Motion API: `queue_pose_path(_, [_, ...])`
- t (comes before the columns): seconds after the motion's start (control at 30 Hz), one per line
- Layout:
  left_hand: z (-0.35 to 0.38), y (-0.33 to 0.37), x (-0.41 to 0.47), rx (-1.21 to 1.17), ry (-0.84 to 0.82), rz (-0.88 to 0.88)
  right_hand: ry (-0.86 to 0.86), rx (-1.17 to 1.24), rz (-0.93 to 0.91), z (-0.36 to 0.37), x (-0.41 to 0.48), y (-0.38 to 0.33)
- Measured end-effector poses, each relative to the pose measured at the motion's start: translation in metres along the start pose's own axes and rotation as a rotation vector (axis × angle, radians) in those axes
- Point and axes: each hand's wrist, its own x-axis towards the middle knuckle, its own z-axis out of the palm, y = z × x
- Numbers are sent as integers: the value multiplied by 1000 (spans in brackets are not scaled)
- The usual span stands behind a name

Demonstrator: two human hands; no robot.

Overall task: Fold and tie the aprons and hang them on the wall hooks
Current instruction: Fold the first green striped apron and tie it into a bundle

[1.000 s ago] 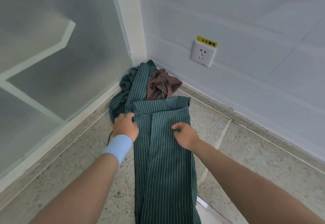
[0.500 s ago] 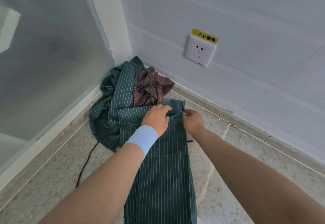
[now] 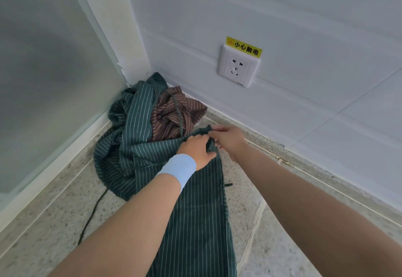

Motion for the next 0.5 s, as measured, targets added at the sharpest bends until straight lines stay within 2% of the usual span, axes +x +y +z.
queue_pose_path(0.07, [-2, 3, 5, -238, 76, -96, -71, 83, -43, 0, -6, -5])
queue_pose_path(0.1, [-4, 4, 7, -335, 115, -148, -49, 110, -63, -2, -6, -4])
queue_pose_path(0.2, [-11, 6, 11, -412, 96, -228, 64, 86, -109, -10, -6, 11])
queue_pose_path(0.3, [-17, 10, 11, -483, 51, -228, -126, -145, -93, -7, -10, 32])
queue_pose_path(0.4, [-23, 13, 16, -505, 57, -274, -154, -324, -163, 0, -11, 41])
queue_pose_path(0.5, [-34, 17, 20, -297, 116, -263, -126, -439, -287, 2, -14, 41])
